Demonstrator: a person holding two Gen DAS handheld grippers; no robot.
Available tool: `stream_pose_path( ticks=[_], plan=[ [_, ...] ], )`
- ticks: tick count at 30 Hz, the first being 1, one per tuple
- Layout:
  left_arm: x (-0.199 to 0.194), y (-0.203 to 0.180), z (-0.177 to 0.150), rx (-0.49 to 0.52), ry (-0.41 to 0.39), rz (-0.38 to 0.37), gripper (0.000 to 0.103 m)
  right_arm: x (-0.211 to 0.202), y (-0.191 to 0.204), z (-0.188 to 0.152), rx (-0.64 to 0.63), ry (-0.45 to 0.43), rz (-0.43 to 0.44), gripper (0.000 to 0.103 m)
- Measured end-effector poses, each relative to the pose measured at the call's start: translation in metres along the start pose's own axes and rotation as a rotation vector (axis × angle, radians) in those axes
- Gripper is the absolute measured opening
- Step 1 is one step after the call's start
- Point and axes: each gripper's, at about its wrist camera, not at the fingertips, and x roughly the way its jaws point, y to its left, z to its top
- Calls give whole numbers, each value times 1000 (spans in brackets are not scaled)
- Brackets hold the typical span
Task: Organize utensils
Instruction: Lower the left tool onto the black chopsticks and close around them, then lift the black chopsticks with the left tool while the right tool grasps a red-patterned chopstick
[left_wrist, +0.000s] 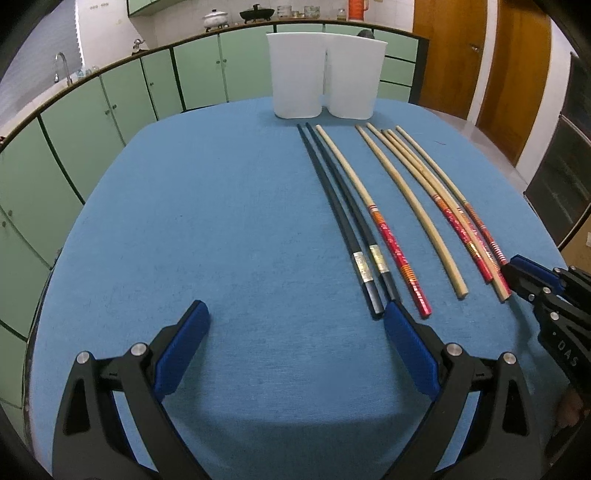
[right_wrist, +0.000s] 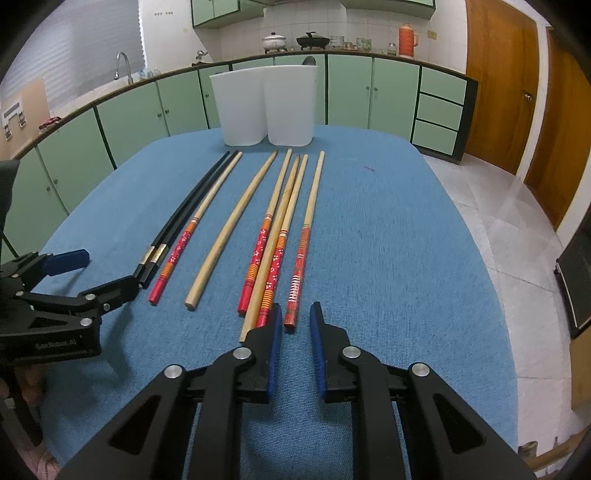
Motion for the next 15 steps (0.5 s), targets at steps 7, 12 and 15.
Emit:
stream_pose_path(
  ticks=[7,12,15],
  plan=[
    [-3,12,2,-33,1,30,93,-1,-3,-1,11,-2,5,15],
    [-1,-2,2,-5,1,3,84,0,-2,0,10,1,2,15],
    [0,-7,7,0,-10,-22,68,2,-3,2,21,4,3,15]
  ],
)
